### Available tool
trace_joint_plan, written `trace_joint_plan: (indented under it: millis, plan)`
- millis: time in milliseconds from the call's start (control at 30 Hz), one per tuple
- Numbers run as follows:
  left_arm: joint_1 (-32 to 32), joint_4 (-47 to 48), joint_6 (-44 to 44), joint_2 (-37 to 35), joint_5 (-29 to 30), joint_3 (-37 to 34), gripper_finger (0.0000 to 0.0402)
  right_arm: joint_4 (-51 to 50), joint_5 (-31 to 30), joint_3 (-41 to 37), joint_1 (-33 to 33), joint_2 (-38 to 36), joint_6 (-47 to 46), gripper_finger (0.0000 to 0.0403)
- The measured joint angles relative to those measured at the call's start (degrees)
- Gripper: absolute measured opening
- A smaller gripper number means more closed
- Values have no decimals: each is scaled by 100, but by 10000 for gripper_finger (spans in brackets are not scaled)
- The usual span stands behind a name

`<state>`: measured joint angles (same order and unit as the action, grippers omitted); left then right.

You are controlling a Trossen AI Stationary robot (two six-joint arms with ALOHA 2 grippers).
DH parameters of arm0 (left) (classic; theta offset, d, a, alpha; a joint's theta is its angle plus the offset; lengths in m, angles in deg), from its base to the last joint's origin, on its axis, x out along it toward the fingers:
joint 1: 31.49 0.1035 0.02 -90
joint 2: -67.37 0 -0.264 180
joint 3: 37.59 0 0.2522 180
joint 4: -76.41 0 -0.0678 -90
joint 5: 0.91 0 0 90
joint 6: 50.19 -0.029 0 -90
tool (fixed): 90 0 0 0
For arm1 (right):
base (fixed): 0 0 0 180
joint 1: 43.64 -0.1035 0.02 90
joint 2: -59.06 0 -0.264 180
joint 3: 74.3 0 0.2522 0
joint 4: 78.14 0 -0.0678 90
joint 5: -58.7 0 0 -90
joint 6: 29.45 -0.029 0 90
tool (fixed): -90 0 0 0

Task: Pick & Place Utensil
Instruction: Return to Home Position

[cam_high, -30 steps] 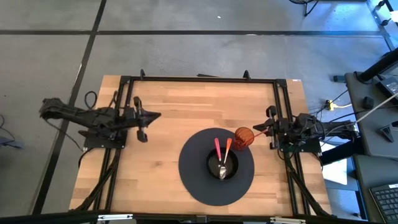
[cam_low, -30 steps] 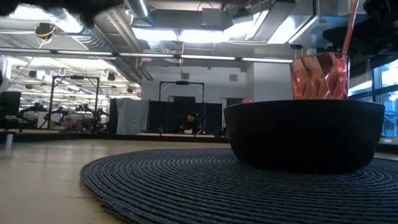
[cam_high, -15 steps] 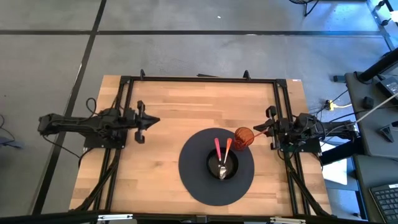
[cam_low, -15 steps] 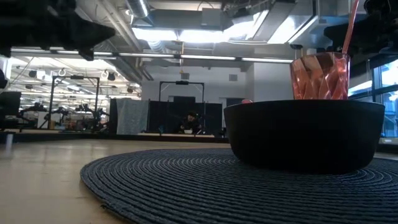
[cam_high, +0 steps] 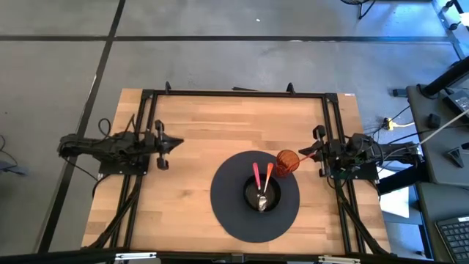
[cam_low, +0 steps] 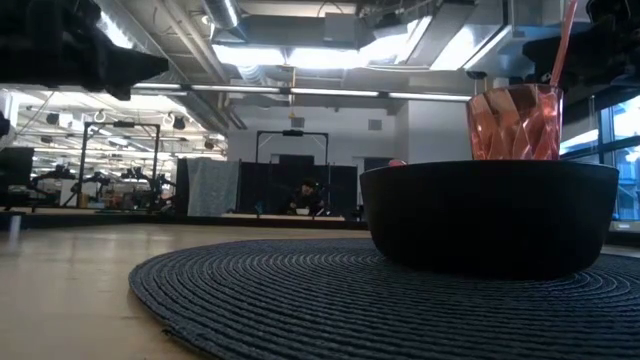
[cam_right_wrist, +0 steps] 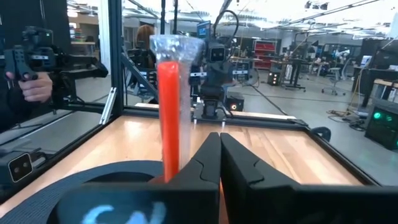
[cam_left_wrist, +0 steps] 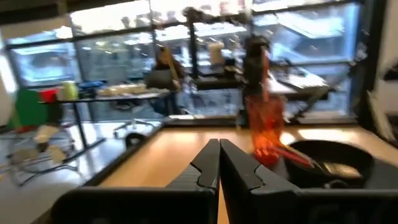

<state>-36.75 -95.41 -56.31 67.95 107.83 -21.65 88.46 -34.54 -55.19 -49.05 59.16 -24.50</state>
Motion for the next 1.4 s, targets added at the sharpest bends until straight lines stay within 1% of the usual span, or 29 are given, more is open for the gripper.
trace_joint_plan:
  millis: [67,200,300,367,733,900,1167,1400]
  plan:
    - [127,108,-22,-55,-358,-63,3,-20,4,0,-2,0,-24,1]
    - [421,267,-64,-57,-480,-172,3,-70,9,0,-2,0,-43,1]
    - [583,324,-64,-57,-1004,-172,3,-68,30,0,-2,0,-35,2]
    - [634,314,-108,-57,-1197,-172,3,-63,28,0,-2,0,-27,2]
    - [730,323,-118,-59,-1383,-172,3,-45,30,0,-2,0,-84,4]
    - [730,371,-264,-59,-1219,-172,3,-71,32,0,-2,-2,-191,3]
    - [730,367,-215,-59,-1124,-172,6,-175,30,0,-2,-2,-171,34]
    - [730,367,-215,-59,-1119,-172,2,-201,30,0,-2,-2,-176,37]
